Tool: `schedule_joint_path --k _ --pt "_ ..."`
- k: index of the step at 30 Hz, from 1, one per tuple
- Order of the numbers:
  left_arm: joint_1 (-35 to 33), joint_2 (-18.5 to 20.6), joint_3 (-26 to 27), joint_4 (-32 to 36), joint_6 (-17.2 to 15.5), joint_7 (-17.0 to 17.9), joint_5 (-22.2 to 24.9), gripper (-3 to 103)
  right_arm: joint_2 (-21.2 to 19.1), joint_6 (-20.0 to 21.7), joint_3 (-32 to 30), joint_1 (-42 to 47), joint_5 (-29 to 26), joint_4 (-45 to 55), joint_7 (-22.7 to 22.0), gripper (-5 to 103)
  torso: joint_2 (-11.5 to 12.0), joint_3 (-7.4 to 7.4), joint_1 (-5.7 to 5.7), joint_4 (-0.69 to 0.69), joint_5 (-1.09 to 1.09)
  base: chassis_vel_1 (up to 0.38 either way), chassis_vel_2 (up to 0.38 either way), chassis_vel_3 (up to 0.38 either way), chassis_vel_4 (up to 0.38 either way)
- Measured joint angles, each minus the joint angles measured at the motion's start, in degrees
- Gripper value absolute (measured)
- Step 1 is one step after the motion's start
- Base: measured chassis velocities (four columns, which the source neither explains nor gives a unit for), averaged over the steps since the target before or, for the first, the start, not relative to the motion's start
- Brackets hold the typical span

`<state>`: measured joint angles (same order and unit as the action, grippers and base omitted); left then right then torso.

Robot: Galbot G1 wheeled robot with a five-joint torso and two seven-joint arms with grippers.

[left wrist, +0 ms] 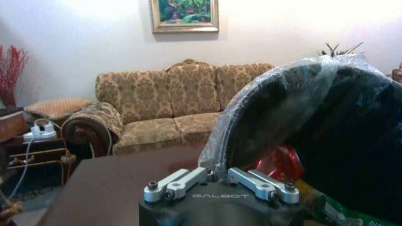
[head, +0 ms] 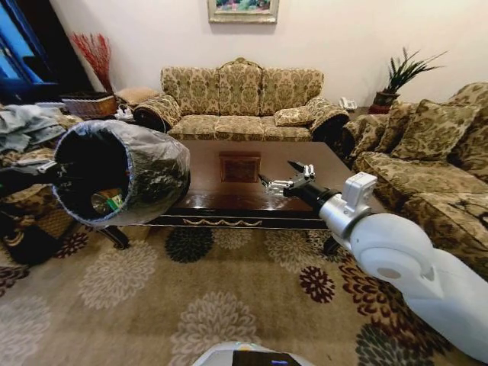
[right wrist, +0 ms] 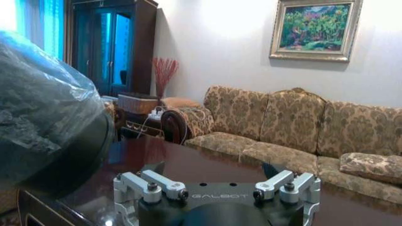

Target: Move to the front of the table and place the trash on the table into the trash bin.

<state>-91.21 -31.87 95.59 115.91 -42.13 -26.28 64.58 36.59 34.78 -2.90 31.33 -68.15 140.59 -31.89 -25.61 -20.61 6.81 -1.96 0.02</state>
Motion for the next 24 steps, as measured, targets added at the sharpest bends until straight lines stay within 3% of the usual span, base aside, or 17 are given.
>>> schedule_joint_path --k 2,6,10,12,14,19,21,24 --pt "0.00 0.02 -0.11 0.00 0.01 -0.03 0.02 0 0.01 0.00 -0.27 0.45 0.11 0.03 0.00 100 0.00 0.00 0.00 0.00 0.04 0.277 0.266 -0.262 -0.239" --pt "0.02 -0.29 -0.43 0.20 0.01 0.02 0.02 0 0.24 -0.47 -0.37 1.26 0.62 0.12 0.27 100 0.00 0.00 0.00 -0.01 -0.09 0.275 0.279 -0.283 -0.301" --pt "0.09 -0.70 -0.46 0.49 0.02 0.11 0.02 0 0.36 -1.81 -0.52 2.39 1.15 0.13 0.59 100 0.00 -0.01 0.01 -0.03 0.03 0.283 0.315 -0.268 -0.298" --pt "0.18 -1.12 -0.46 0.51 0.02 0.26 0.00 0 0.28 -1.44 -1.16 3.24 1.17 0.65 0.71 100 0.00 -0.01 0.01 -0.03 -0.13 0.163 0.187 -0.172 -0.210" --pt "0.18 -1.36 -0.45 0.55 0.01 0.28 -0.01 0 0.20 -1.29 -1.32 3.56 1.15 0.85 0.76 100 0.00 0.00 0.01 -0.04 -0.14 0.124 0.126 -0.087 -0.154" --pt "-0.08 -2.48 -0.22 0.52 0.02 0.08 -0.01 0 -0.03 -0.94 -1.37 4.19 1.13 1.31 0.77 100 0.00 -0.01 0.01 -0.02 0.06 0.047 -0.001 -0.014 -0.005" --pt "-0.23 -3.07 -0.22 0.42 0.02 -0.12 -0.01 0 -0.20 -0.77 -1.26 4.25 1.13 1.36 0.76 100 0.00 -0.02 0.02 0.08 0.06 -0.044 -0.134 -0.021 0.082" --pt "-0.35 -3.28 -0.22 0.44 0.02 -0.27 0.00 0 -0.31 -0.74 -1.20 4.25 1.13 1.37 0.75 100 0.00 -0.02 0.02 0.06 0.03 -0.031 -0.148 -0.055 0.087"
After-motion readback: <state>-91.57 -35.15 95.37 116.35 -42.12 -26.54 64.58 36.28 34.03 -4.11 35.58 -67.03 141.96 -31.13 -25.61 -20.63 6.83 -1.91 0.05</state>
